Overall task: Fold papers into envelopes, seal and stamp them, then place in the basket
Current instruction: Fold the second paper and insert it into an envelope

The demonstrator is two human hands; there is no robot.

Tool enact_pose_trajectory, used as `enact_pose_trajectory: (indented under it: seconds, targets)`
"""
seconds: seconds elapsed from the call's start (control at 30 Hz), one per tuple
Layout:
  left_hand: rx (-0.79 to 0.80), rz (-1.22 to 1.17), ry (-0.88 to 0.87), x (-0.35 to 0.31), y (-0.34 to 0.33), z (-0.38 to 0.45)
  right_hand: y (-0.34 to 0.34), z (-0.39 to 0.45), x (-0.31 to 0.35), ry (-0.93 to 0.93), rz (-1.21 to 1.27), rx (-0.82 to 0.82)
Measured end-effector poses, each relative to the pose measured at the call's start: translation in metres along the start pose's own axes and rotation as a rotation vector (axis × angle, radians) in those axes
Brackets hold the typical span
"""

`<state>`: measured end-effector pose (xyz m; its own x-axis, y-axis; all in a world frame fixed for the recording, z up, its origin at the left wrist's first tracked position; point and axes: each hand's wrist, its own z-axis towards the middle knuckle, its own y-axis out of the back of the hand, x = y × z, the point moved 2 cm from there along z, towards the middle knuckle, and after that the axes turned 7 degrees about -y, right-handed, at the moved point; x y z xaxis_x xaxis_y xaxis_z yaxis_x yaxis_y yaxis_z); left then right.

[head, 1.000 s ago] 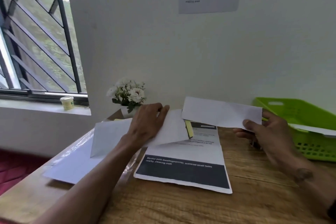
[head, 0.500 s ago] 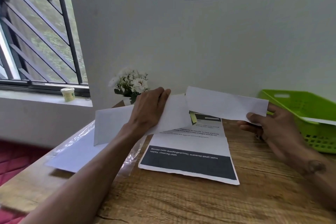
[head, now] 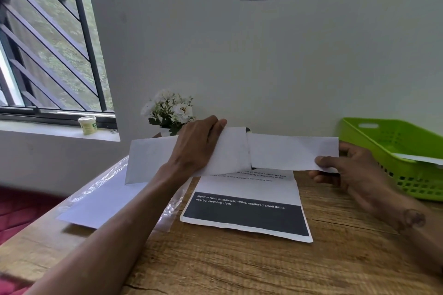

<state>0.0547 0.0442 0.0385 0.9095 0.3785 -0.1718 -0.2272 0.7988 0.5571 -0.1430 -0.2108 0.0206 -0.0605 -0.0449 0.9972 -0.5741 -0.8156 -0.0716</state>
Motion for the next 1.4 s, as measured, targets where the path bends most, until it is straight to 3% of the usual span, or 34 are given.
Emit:
enact_pose_trajectory:
  seconds: [0.37,0.57,0.67,0.9,1.2,1.4]
  targets:
    - [0.088,-0.008,-0.095,-0.026,-0.014,-0.002,-0.017,-0.008,-0.005,0.015,-0.008,0.092]
    - [0.397,0.148,-0.186,-0.03,-0.007,-0.007,-0.01,-0.004,-0.005,0.028,0.069,0.038]
    - [0.458,0.196,-0.227,-0.028,-0.01,-0.008,-0.008,-0.003,-0.005,0.022,0.096,0.028]
    - [0.439,0.223,-0.265,-0.024,-0.016,-0.01,-0.009,-0.002,-0.006,0.068,-0.016,0.022]
    - [0.327,0.229,-0.252,-0.021,-0.015,-0.01,0.003,0.007,-0.008,0.185,-0.014,-0.243]
    - [0.32,0.225,-0.288,-0.031,-0.02,-0.013,-0.005,0.002,-0.012,0.247,-0.08,-0.194]
